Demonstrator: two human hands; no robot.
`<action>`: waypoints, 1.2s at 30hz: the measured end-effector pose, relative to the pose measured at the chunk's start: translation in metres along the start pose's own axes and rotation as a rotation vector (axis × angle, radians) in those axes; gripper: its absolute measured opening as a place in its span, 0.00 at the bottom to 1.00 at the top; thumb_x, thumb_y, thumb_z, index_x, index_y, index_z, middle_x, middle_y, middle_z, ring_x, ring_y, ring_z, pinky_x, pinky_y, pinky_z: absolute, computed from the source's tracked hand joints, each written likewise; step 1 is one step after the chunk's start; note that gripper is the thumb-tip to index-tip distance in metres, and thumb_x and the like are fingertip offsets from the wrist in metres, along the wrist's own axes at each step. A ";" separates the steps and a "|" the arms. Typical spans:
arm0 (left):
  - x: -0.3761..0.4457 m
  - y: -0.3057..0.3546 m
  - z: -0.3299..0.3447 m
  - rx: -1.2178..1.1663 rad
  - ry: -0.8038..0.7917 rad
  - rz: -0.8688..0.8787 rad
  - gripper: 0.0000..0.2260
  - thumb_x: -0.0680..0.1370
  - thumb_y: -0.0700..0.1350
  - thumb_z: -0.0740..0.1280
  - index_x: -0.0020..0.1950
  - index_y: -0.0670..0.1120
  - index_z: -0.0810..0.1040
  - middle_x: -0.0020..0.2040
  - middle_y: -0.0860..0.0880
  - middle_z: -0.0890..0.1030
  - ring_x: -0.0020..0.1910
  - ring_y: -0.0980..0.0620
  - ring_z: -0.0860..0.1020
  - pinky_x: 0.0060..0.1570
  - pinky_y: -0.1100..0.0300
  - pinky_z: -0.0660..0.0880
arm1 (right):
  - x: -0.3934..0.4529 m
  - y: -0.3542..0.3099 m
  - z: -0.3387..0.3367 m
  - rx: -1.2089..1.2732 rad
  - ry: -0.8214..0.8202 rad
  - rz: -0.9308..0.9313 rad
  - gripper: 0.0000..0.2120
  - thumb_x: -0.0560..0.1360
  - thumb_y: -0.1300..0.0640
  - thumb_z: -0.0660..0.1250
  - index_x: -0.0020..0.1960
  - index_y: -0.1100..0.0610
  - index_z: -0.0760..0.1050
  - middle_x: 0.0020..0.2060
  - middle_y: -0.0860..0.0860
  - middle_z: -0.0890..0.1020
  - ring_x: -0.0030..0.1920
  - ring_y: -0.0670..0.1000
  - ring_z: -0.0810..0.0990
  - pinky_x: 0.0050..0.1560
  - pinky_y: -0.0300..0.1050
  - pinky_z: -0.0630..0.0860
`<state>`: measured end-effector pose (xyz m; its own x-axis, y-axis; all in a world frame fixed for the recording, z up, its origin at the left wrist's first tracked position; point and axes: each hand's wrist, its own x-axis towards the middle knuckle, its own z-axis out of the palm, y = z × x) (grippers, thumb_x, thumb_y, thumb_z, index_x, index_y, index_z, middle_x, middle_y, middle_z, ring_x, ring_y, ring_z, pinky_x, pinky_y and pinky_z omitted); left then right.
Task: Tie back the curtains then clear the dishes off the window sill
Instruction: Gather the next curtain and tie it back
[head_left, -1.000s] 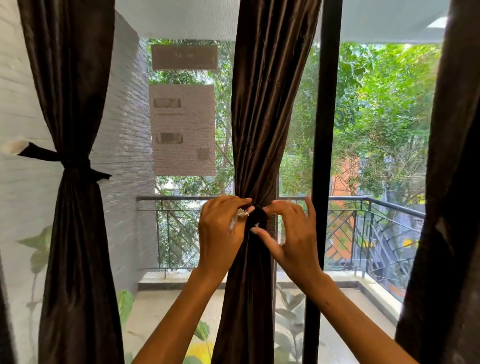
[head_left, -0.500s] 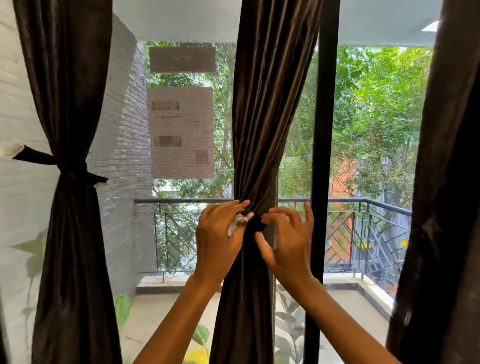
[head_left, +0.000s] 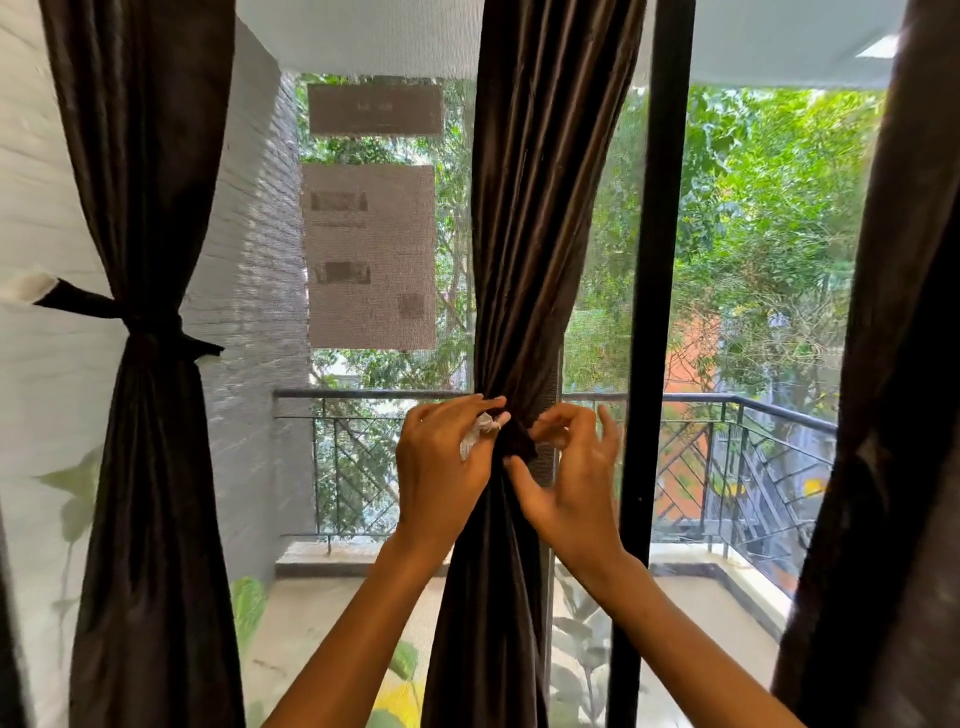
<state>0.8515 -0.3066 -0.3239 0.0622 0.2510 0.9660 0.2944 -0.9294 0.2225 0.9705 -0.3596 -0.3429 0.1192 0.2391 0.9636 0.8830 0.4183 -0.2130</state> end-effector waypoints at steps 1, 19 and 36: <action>0.001 0.000 0.001 -0.014 -0.008 -0.016 0.10 0.74 0.47 0.67 0.53 0.48 0.83 0.49 0.52 0.84 0.51 0.60 0.77 0.53 0.56 0.70 | -0.003 -0.003 0.000 -0.001 0.017 -0.001 0.20 0.66 0.56 0.70 0.52 0.53 0.64 0.43 0.44 0.72 0.46 0.39 0.73 0.71 0.53 0.53; 0.003 0.008 0.013 -0.265 -0.026 -0.201 0.15 0.74 0.56 0.64 0.52 0.50 0.83 0.45 0.54 0.84 0.47 0.59 0.81 0.47 0.52 0.78 | 0.001 0.013 -0.030 -0.196 0.040 -0.090 0.04 0.72 0.51 0.70 0.44 0.51 0.82 0.44 0.44 0.81 0.52 0.48 0.78 0.65 0.65 0.62; -0.017 0.011 0.012 -0.413 0.251 -0.212 0.09 0.70 0.36 0.73 0.48 0.45 0.84 0.48 0.51 0.84 0.50 0.58 0.81 0.52 0.65 0.75 | 0.003 0.015 -0.048 -0.188 0.002 -0.235 0.03 0.69 0.59 0.73 0.39 0.52 0.81 0.35 0.42 0.82 0.51 0.45 0.79 0.66 0.65 0.60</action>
<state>0.8656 -0.3180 -0.3393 -0.2027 0.4197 0.8847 -0.1282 -0.9071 0.4009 1.0057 -0.3946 -0.3350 -0.0979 0.1532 0.9833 0.9551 0.2920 0.0496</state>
